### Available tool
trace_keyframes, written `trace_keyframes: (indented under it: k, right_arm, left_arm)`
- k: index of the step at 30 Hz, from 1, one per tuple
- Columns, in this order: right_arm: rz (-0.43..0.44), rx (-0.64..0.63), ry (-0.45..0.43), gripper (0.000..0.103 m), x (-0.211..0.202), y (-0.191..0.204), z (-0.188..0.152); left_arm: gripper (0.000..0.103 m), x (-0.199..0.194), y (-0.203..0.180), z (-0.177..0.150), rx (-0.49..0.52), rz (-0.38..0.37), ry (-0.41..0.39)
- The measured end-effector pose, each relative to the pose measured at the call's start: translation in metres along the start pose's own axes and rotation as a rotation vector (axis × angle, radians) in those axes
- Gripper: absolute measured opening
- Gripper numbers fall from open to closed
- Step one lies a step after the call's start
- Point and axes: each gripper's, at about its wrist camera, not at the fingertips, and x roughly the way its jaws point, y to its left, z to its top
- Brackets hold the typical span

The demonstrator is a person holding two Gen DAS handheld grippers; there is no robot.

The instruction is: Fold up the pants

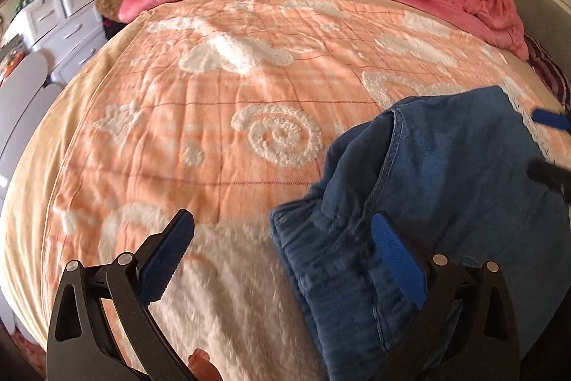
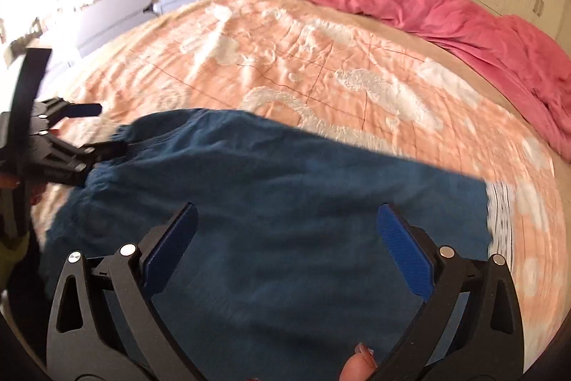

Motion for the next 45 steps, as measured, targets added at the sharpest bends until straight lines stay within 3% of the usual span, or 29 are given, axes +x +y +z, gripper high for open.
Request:
trace_keyframes:
  k: [4, 5, 6, 9, 10, 11, 15, 18, 20, 22, 23, 25, 28, 36, 45]
  right_arm:
    - [0.024, -0.056, 0.075, 0.095, 0.041, -0.009, 0.028]
    - [0.036, -0.059, 0.099, 0.095, 0.049, -0.011, 0.032]
    - [0.048, -0.061, 0.118, 0.095, 0.057, -0.012, 0.036]
    - [0.069, -0.112, 0.147, 0.095, 0.074, -0.010, 0.046]
    - [0.061, -0.145, 0.154, 0.095, 0.080, -0.008, 0.048]
    - [0.045, -0.177, 0.152, 0.095, 0.083, -0.005, 0.050]
    - [0.057, -0.281, 0.150, 0.094, 0.090, 0.006, 0.054]
    - [0.098, -0.354, 0.149, 0.084, 0.095, 0.017, 0.058]
    - [0.092, -0.386, 0.178, 0.072, 0.106, 0.023, 0.060]
    - [0.152, -0.374, 0.209, 0.045, 0.113, 0.026, 0.058]
    - [0.166, -0.369, 0.207, 0.039, 0.113, 0.028, 0.056]
    - [0.192, -0.364, 0.177, 0.012, 0.103, 0.033, 0.052]
    - [0.191, -0.307, 0.143, 0.004, 0.087, 0.033, 0.043]
    - [0.235, -0.114, 0.004, 0.003, 0.026, 0.020, 0.021]
    - [0.283, -0.025, -0.052, 0.003, -0.027, 0.026, -0.021]
  left_arm:
    - [0.097, 0.017, -0.007, 0.008, 0.023, -0.048, 0.000]
    - [0.089, 0.020, -0.008, 0.010, 0.028, -0.057, 0.000]
    - [0.069, 0.026, -0.010, 0.012, 0.032, -0.081, 0.004]
    - [0.048, 0.030, -0.017, 0.010, 0.044, -0.132, -0.017]
    - [0.036, 0.030, -0.018, 0.009, 0.060, -0.152, -0.028]
    - [0.018, 0.029, -0.019, 0.008, 0.069, -0.179, -0.027]
    - [0.012, 0.024, -0.019, 0.004, 0.064, -0.212, -0.049]
    - [0.011, 0.013, -0.019, 0.001, 0.052, -0.213, -0.084]
    - [0.011, 0.008, -0.019, 0.001, 0.050, -0.213, -0.099]
    - [0.010, 0.000, -0.020, 0.001, 0.042, -0.220, -0.116]
    - [0.010, -0.003, -0.020, 0.001, 0.038, -0.223, -0.121]
    - [0.010, -0.008, -0.021, 0.001, 0.039, -0.215, -0.130]
    - [0.010, -0.017, -0.024, 0.000, 0.053, -0.179, -0.151]
    - [0.011, -0.042, -0.034, -0.008, 0.071, -0.165, -0.184]
    - [0.011, -0.072, -0.048, -0.028, 0.072, -0.179, -0.210]
